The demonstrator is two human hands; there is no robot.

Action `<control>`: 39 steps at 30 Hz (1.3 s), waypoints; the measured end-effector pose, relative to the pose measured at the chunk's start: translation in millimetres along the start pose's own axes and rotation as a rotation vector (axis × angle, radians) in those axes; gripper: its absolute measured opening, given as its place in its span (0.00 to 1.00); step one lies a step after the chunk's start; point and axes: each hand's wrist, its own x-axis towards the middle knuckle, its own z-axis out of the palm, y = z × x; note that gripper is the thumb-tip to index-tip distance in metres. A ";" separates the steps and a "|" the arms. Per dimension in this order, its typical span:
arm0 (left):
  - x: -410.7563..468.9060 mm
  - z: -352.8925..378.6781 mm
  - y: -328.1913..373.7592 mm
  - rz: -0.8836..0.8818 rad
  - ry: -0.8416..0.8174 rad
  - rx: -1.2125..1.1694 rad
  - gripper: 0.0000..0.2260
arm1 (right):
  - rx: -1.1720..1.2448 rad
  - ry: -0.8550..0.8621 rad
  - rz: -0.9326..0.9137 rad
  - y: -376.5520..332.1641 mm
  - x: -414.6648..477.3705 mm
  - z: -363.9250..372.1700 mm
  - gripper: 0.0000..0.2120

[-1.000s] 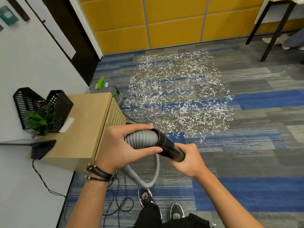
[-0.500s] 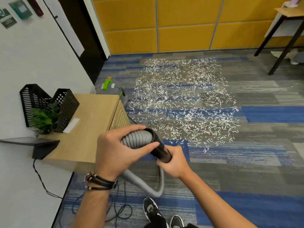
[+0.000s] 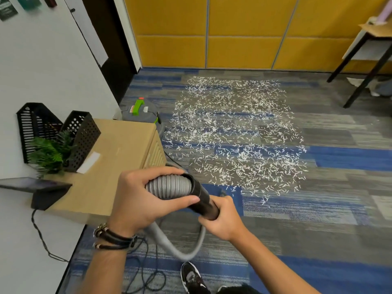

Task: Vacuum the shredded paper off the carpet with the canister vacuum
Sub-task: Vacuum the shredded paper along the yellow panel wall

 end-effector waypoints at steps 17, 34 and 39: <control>-20.0 22.0 18.9 0.060 0.013 0.030 0.23 | 0.010 -0.109 -0.019 6.8 -13.9 -21.7 0.17; -72.9 135.4 117.4 -0.010 0.150 0.182 0.23 | 0.011 -0.250 -0.170 50.7 -71.4 -138.3 0.20; -65.8 166.8 131.9 -0.096 0.057 0.076 0.23 | 0.019 -0.258 -0.140 73.7 -90.0 -170.1 0.16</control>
